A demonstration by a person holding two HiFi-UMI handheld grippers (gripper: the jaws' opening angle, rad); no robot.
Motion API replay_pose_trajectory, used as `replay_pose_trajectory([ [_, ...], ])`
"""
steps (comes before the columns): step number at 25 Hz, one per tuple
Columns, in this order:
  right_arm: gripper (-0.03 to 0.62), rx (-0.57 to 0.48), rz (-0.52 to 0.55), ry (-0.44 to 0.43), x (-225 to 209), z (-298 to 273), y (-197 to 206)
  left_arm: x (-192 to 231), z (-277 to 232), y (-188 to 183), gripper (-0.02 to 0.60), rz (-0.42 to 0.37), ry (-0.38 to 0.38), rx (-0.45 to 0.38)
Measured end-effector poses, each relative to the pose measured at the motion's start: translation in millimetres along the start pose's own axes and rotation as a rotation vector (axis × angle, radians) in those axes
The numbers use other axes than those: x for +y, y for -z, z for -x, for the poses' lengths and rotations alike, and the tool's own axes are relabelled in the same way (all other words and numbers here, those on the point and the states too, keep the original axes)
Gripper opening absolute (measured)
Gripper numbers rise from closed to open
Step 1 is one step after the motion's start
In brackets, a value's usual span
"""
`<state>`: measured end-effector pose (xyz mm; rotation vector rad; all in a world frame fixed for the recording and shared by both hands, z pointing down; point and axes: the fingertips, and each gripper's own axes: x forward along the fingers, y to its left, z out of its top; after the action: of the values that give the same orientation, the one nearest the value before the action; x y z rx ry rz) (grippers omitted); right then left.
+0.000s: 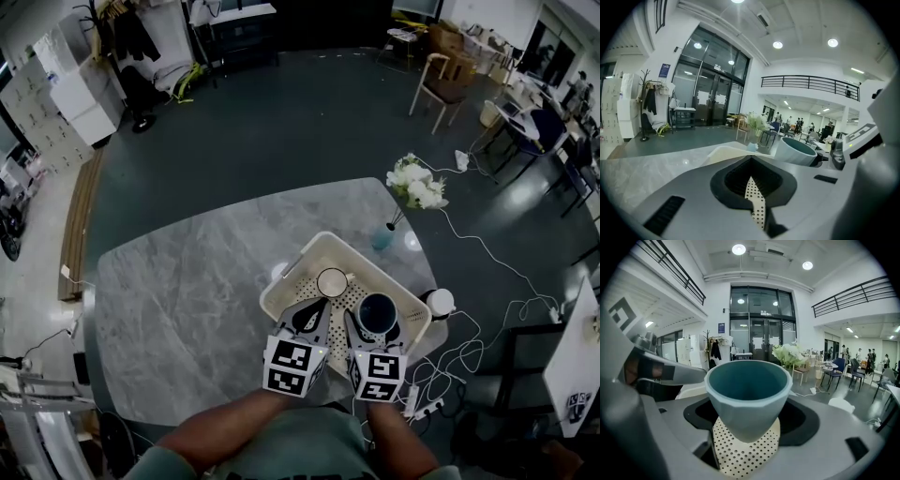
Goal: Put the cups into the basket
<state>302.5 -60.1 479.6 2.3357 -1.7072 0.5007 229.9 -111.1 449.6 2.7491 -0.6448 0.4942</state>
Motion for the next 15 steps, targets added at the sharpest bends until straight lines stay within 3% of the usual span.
replay_pose_trajectory([
  [15,0.36,0.139,-0.013,0.034,-32.6,-49.9,54.7,-3.5,-42.3,15.4,0.008,0.024,0.015,0.078],
])
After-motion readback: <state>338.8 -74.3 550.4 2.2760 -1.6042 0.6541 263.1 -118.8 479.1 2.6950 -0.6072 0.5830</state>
